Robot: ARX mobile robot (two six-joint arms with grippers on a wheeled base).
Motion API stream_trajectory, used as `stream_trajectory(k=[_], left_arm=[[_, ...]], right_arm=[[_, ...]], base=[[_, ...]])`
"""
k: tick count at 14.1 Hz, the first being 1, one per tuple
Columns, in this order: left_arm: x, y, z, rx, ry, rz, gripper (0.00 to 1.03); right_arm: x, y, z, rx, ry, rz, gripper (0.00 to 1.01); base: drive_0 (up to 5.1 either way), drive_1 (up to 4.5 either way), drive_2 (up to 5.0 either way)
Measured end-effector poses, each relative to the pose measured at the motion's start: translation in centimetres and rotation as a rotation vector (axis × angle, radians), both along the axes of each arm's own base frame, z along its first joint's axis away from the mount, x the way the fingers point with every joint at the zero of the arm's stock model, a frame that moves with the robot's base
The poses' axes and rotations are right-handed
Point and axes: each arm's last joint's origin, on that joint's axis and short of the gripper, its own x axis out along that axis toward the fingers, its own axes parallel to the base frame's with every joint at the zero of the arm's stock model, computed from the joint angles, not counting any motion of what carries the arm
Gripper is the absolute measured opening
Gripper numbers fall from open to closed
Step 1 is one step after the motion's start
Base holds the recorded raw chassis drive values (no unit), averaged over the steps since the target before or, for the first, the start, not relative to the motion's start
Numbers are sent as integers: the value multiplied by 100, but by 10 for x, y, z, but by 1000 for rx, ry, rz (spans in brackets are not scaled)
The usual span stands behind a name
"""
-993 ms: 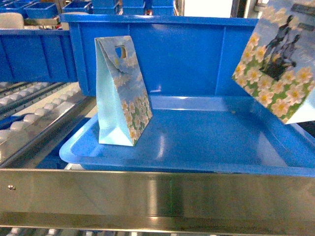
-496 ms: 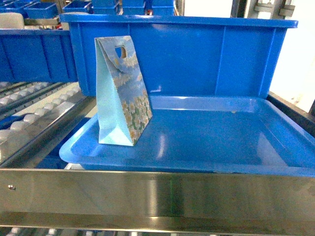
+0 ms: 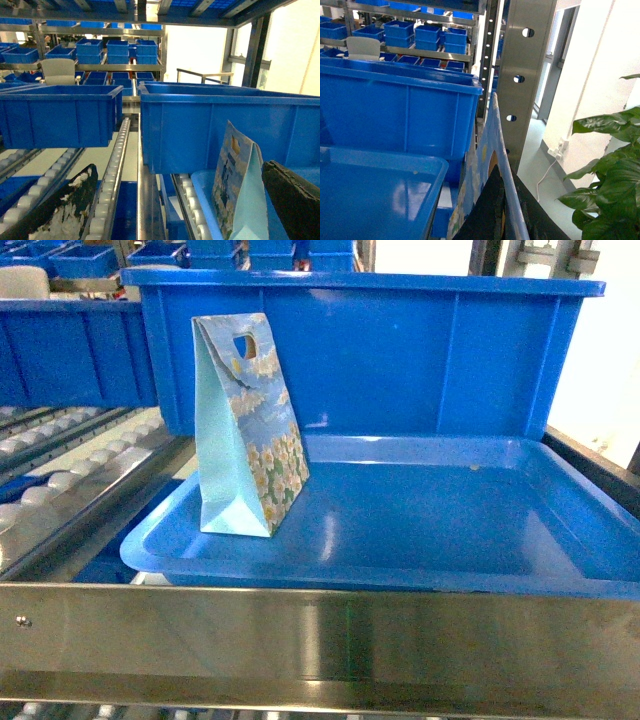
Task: Move flower gift bag to table near conveyor
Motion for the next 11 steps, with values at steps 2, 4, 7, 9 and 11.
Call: stream_trajectory(k=[2, 4, 7, 9, 11], left_arm=[[12, -10, 7, 0, -23, -49, 98], [31, -19, 15, -2, -31, -53, 98], [57, -43, 21, -11, -39, -64, 98], [70, -56, 11, 6, 5, -76, 98], [80, -65, 4, 14, 26, -68, 98]], right_arm=[[0, 0, 0, -4, -2, 0, 2], [0, 0, 0, -4, -1, -1, 2], [0, 0, 0, -4, -2, -1, 2], [0, 0, 0, -4, -2, -1, 2], [0, 0, 0, -5, -2, -1, 2]], base=[[0, 0, 0], [0, 0, 0], [0, 0, 0], [0, 0, 0], [0, 0, 0]])
